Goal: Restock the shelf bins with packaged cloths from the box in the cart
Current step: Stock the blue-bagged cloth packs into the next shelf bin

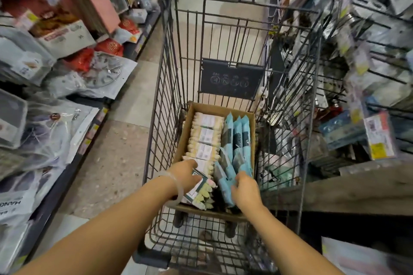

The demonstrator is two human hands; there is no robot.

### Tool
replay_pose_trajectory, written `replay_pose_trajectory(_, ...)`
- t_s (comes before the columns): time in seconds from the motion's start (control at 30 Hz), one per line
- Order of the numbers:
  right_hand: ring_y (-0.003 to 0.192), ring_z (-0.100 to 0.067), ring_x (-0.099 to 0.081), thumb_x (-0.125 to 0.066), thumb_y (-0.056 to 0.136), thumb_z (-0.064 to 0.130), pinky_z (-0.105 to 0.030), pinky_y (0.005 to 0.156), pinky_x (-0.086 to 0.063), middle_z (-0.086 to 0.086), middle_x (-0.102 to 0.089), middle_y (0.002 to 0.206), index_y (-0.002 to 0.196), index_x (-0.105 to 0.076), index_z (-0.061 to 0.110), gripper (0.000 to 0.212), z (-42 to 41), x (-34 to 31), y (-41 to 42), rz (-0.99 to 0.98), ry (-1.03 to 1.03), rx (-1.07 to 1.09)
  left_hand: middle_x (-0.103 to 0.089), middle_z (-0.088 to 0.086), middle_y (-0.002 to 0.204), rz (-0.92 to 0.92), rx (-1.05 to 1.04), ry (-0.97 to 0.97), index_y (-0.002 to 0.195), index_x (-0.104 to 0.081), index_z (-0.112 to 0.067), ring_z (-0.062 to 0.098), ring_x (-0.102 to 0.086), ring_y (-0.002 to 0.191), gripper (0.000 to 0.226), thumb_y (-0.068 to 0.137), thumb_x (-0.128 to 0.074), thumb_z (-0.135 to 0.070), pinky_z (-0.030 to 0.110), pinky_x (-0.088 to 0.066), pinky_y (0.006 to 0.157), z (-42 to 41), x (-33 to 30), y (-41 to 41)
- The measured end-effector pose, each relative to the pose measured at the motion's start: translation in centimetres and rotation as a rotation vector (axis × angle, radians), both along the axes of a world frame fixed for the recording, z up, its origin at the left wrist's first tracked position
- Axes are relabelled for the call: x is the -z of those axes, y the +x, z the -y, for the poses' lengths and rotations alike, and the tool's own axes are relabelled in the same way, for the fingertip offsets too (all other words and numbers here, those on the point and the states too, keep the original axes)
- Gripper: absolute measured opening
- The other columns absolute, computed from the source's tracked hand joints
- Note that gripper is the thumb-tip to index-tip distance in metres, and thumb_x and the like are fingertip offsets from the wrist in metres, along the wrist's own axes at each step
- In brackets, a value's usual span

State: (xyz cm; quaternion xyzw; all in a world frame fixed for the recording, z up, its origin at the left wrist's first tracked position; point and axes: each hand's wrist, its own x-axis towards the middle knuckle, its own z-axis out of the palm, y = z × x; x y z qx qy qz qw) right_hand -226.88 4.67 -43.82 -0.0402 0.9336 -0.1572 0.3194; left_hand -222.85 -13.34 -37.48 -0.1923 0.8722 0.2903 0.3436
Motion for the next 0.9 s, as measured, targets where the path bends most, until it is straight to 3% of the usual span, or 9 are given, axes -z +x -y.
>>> replay_pose_trajectory(0.1,0.106,-0.03,-0.058,-0.057,0.09,0.037,-0.034,0.078,-0.048,-0.012,-0.057,0.116,0.116,-0.046,0.007,0.041,1.5,1.0,1.6,0.031,0.081,0.006,-0.055,0.004,0.131,-0.011,0.037,-0.01,0.137,-0.043,-0.018,0.02,-0.055,0.116,0.045,0.095,-0.048,-0.034,0.029,-0.044,0.091,0.1,-0.1,0.4)
replay_pose_trajectory(0.2,0.109,-0.031,-0.059,-0.052,0.093,0.03,-0.034,0.081,-0.049,-0.013,-0.059,0.119,0.117,-0.048,0.006,0.034,2.7,1.1,2.3,-0.003,0.143,0.034,-0.053,0.004,0.134,-0.007,0.054,-0.004,0.136,-0.044,-0.017,0.021,-0.052,0.12,0.044,0.095,-0.048,-0.033,0.03,-0.042,0.094,0.5,0.2,1.2)
replay_pose_trajectory(0.3,0.113,-0.033,-0.057,-0.048,0.095,0.019,-0.038,0.088,-0.047,-0.016,-0.061,0.121,0.115,-0.053,0.003,0.027,2.3,0.6,2.0,-0.016,0.162,0.084,-0.056,0.005,0.129,-0.003,0.02,0.008,0.134,-0.046,-0.017,0.021,-0.055,0.114,0.042,0.095,-0.05,-0.031,0.029,-0.044,0.091,1.0,0.4,1.9)
replay_pose_trajectory(0.37,0.111,-0.035,-0.057,-0.045,0.095,0.017,-0.038,0.085,-0.046,-0.017,-0.061,0.118,0.114,-0.052,0.004,0.024,1.4,-0.3,1.6,-0.028,0.135,0.116,-0.056,0.006,0.127,-0.013,-0.005,0.028,0.133,-0.047,-0.016,0.02,-0.056,0.11,0.041,0.095,-0.051,-0.03,0.028,-0.045,0.088,1.3,0.2,2.0)
replay_pose_trajectory(0.5,0.092,-0.031,-0.059,-0.038,0.097,0.014,-0.034,0.07,-0.046,-0.015,-0.061,0.102,0.111,-0.047,0.002,0.02,-0.5,-3.1,0.4,-0.069,-0.104,0.129,-0.056,0.007,0.129,-0.057,-0.029,0.043,0.135,-0.046,-0.014,0.019,-0.058,0.106,0.043,0.095,-0.051,-0.03,0.026,-0.045,0.086,1.4,-1.0,1.6)
replay_pose_trajectory(0.63,0.068,-0.015,-0.046,-0.042,0.096,0.016,-0.026,0.053,-0.031,0.002,-0.047,0.078,0.091,-0.043,0.01,0.008,-1.9,-8.2,-2.3,-0.115,-0.286,0.153,-0.05,0.007,0.138,-0.123,-0.068,0.071,0.138,-0.043,-0.013,0.02,-0.056,0.116,0.048,0.094,-0.052,-0.03,0.028,-0.045,0.091,0.9,-2.7,0.2)
replay_pose_trajectory(0.8,0.065,-0.013,-0.042,-0.051,0.093,0.013,-0.026,0.055,-0.033,-0.002,-0.044,0.078,0.081,-0.043,0.01,0.014,-3.7,-14.7,-5.3,-0.185,-0.386,0.064,-0.049,0.008,0.14,-0.149,-0.243,0.312,0.143,-0.034,-0.015,0.025,-0.053,0.121,0.069,0.085,-0.067,-0.032,0.04,-0.046,0.101,0.9,-4.2,-1.6)
replay_pose_trajectory(0.9,0.062,-0.013,-0.051,-0.055,0.091,0.008,-0.025,0.056,-0.039,-0.002,-0.052,0.074,0.075,-0.045,0.014,0.019,-4.6,-18.1,-6.0,-0.031,-0.596,0.137,-0.038,0.007,0.149,-0.184,-0.26,0.471,0.148,-0.023,-0.018,0.026,-0.043,0.132,0.092,0.076,-0.076,-0.036,0.043,-0.039,0.108,1.0,-5.7,-2.5)
